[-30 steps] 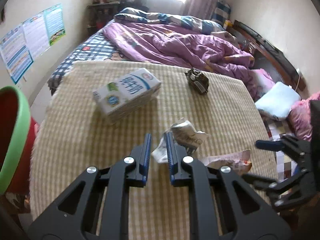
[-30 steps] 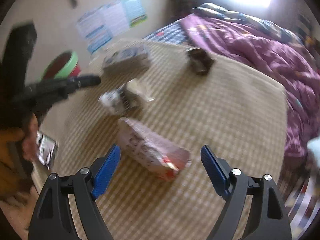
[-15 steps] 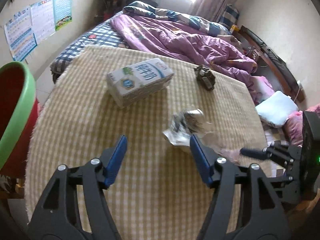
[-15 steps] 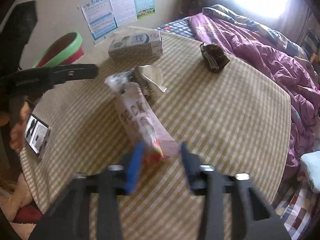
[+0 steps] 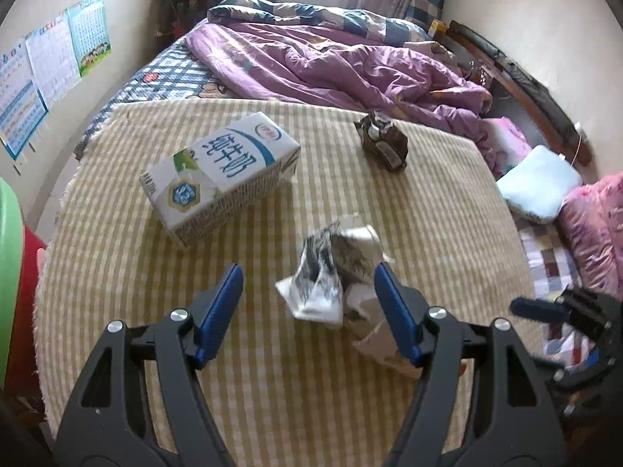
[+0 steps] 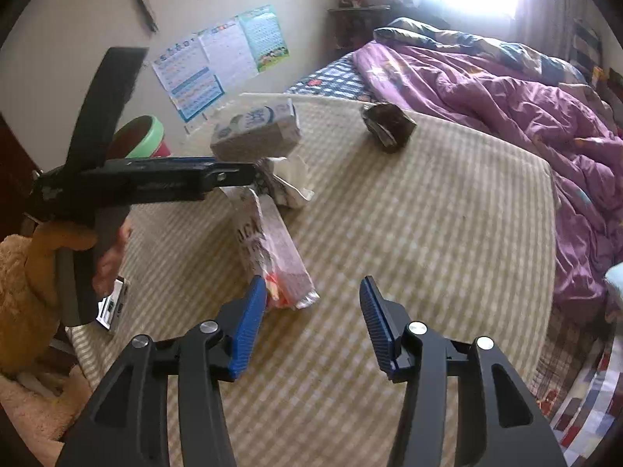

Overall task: Collect trash
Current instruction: 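Grasp the silver crumpled wrapper with the left gripper while the right reaches for the POCKY bag, then grasp the white-pink POCKY bag with the right gripper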

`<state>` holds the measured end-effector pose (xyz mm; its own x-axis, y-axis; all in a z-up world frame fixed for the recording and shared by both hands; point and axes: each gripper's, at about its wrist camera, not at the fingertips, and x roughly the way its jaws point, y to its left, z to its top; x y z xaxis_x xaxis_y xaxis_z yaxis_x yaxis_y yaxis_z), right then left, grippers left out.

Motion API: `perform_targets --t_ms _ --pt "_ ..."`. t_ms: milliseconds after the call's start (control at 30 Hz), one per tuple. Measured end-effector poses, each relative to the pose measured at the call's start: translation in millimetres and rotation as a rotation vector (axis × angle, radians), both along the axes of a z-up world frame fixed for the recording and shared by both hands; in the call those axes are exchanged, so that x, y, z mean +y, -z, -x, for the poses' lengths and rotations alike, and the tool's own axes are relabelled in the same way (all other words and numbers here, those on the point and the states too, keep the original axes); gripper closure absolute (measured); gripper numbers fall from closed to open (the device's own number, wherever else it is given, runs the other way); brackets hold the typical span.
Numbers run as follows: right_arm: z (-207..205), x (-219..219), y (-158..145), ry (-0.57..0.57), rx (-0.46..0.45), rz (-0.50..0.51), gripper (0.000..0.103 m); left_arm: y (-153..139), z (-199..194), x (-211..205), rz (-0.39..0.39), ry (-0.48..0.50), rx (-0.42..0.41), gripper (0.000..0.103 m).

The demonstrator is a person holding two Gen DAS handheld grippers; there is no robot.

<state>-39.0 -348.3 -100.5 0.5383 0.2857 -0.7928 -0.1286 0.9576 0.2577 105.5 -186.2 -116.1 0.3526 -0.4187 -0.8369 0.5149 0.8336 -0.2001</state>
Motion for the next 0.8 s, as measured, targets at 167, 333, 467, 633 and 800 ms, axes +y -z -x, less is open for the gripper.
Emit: perform_targets --t_ms 167,333,467,633,800 --pt "-10 13 3 -0.030 0.004 -0.019 0.052 18 -11 -12 -0.015 0.055 0.082 0.055" --pt "-18 22 5 -0.042 0.008 -0.021 0.047 8 -7 -3 0.001 0.039 0.055 0.068" --pt "-31 34 9 -0.057 0.023 -0.002 0.025 -12 2 17 0.028 0.003 -0.005 0.068" --pt "-39 55 16 -0.093 0.039 0.032 0.024 -36 6 54 0.085 -0.080 -0.044 0.067" --pt "-37 75 29 -0.122 0.069 0.127 0.030 -50 13 85 0.108 -0.134 -0.076 0.067"
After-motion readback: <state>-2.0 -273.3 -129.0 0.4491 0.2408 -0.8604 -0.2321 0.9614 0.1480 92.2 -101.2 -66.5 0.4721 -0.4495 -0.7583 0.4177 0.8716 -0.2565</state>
